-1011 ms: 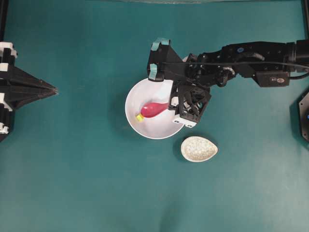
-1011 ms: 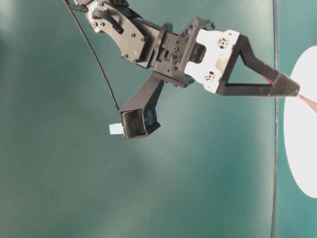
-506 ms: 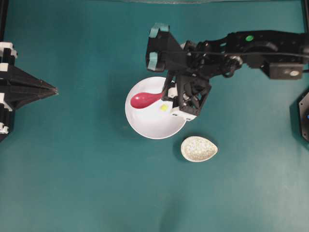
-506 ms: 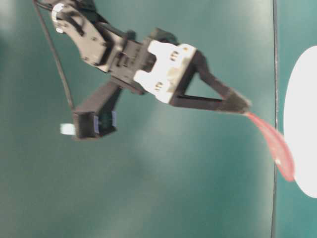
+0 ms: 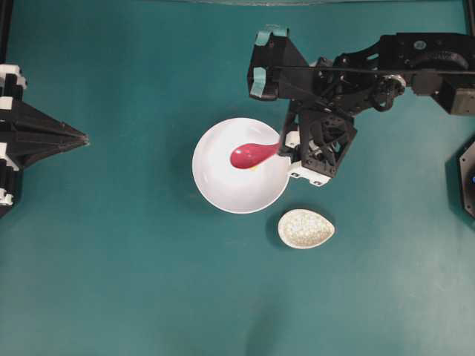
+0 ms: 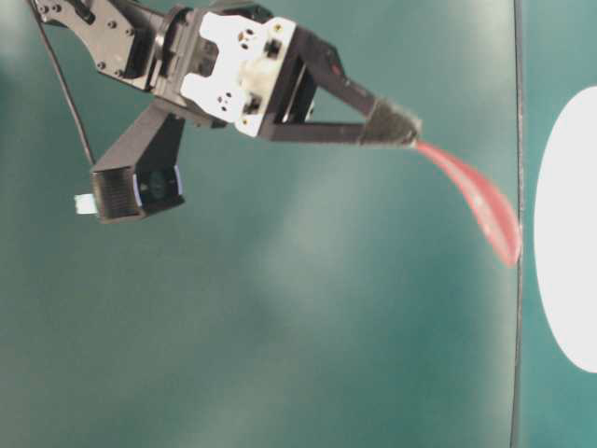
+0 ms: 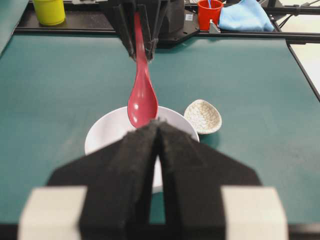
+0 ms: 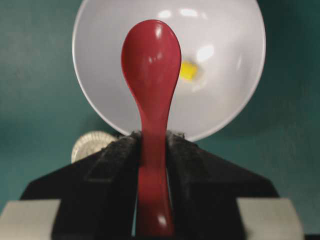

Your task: Scoop the yellow hexagonal prism block from the bowl with a spoon using the right arm.

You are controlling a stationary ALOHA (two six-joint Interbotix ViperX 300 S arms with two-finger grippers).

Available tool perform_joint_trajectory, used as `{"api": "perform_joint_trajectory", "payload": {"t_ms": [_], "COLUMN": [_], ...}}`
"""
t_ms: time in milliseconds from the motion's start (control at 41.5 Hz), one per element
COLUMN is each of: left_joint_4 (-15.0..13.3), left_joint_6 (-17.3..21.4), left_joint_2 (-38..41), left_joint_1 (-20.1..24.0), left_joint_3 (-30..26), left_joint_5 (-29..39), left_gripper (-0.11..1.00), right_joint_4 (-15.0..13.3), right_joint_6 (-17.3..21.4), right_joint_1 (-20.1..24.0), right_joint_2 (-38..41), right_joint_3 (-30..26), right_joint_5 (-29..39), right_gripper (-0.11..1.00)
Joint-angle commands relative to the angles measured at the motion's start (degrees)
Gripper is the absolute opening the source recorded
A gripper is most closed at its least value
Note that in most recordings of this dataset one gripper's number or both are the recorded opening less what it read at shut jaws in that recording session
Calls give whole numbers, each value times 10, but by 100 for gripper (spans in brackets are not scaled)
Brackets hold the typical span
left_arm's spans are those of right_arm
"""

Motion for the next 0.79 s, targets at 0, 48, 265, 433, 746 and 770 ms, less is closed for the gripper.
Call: {"api": "perform_joint_trajectory", "payload": {"t_ms": [0,48,265,433,746,770], "left_joint_4": [2,2,2,1,2,2], "left_joint_6": [-1,-1,0,0,1,1], "left_joint_2": [3,3,4,3,4,3], "left_joint_1": [1,1,1,1,1,1], "left_joint_3": [-17,-17,-16,-16,-17,-16], "left_joint_5": [-2,-2,-2,-2,0,0], "left_gripper": [2,2,2,2,2,2], "right_joint_4": [-10,-16,-28,-28,-28,-29], "right_joint_6": [20,34,78,81,80,79], "right_joint_1": [-1,-1,-1,-1,-1,-1], "right_joint_2": [-16,-14,4,29,77,80], "right_joint_3": [-17,-19,-41,-61,-77,-78], "right_joint_5": [23,38,105,136,155,154], "right_gripper": [24,24,24,24,24,24]}}
